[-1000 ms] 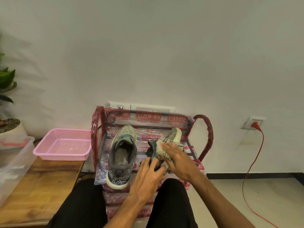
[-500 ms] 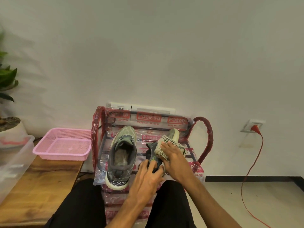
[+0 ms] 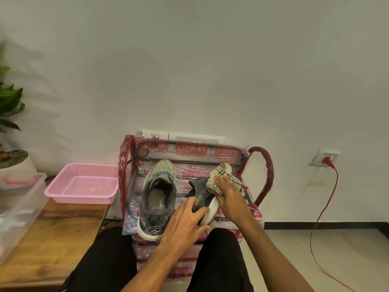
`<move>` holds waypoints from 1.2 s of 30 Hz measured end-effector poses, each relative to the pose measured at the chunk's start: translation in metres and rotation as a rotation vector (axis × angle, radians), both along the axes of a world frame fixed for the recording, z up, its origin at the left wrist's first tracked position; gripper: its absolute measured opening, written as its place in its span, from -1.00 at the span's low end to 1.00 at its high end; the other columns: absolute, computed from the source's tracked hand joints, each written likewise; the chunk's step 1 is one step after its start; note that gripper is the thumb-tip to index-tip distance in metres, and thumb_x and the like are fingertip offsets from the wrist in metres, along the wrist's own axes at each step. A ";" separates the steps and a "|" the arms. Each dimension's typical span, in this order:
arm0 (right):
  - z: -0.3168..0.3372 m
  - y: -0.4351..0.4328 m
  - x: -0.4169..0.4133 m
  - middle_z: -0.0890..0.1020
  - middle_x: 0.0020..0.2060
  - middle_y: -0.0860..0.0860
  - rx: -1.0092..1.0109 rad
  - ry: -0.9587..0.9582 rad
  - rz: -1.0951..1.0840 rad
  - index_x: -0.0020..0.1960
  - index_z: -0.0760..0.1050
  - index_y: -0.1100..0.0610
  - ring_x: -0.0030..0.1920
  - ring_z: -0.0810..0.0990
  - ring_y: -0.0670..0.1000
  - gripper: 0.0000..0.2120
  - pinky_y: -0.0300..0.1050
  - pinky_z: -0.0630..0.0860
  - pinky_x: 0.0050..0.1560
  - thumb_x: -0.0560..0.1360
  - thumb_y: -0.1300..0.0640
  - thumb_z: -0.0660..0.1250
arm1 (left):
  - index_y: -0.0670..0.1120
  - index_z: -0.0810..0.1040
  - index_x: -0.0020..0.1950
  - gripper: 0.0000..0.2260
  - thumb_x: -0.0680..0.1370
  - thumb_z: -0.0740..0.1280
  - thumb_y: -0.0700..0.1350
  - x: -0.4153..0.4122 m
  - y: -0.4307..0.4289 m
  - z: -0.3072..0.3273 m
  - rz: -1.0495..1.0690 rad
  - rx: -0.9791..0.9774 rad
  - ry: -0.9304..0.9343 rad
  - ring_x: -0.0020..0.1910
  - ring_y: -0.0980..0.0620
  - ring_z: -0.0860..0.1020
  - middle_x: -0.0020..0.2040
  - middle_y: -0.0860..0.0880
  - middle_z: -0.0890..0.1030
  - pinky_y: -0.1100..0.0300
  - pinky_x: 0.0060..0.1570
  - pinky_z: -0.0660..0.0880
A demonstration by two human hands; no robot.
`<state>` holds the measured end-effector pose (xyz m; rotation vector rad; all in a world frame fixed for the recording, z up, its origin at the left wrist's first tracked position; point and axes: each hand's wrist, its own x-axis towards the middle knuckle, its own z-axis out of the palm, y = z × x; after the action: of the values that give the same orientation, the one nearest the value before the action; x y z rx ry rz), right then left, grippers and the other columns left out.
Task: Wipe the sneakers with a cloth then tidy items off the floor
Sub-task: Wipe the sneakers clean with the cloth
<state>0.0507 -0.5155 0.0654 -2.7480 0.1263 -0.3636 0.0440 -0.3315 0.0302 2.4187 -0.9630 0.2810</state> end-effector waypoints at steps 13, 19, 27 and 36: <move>0.001 0.000 -0.014 0.25 0.51 -0.10 0.027 -0.013 0.002 0.52 0.25 0.00 0.54 0.07 -0.09 -0.51 -0.24 -0.07 0.41 0.61 0.04 0.25 | 0.13 0.19 0.50 -0.38 0.51 0.38 0.10 0.000 -0.001 0.004 0.037 0.039 0.072 0.44 0.04 0.25 0.45 0.00 0.25 0.16 0.36 0.32; 0.008 0.005 -0.030 0.25 0.50 -0.13 -0.061 0.015 0.157 0.52 0.24 -0.01 0.54 0.06 -0.12 -0.52 -0.28 -0.10 0.41 0.62 -0.03 0.21 | 0.10 0.43 0.35 -0.46 0.41 0.51 0.04 -0.012 -0.010 0.000 0.042 0.035 -0.013 0.31 -0.01 0.41 0.32 -0.06 0.39 0.18 0.08 0.50; 0.011 0.005 -0.021 0.27 0.50 -0.08 -0.001 -0.003 0.036 0.52 0.25 0.03 0.53 0.13 -0.08 -0.52 -0.29 -0.05 0.42 0.63 0.02 0.22 | -0.01 0.60 0.01 -0.42 0.05 0.70 -0.04 -0.014 -0.024 0.005 -0.026 0.028 -0.061 -0.01 -0.06 0.60 0.04 -0.11 0.56 0.18 -0.17 0.57; 0.009 -0.005 -0.017 0.30 0.50 -0.03 0.033 0.018 -0.073 0.51 0.28 0.05 0.53 0.15 -0.03 -0.53 -0.17 0.06 0.48 0.62 0.04 0.22 | 0.00 0.59 0.05 -0.43 0.10 0.68 -0.07 -0.018 -0.030 0.009 -0.044 0.055 -0.062 0.01 -0.05 0.56 0.07 -0.10 0.54 0.20 -0.21 0.56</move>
<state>0.0340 -0.5205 0.0745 -2.7196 0.2359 -0.3534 0.0260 -0.3612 0.0388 2.4474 -1.0629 0.3201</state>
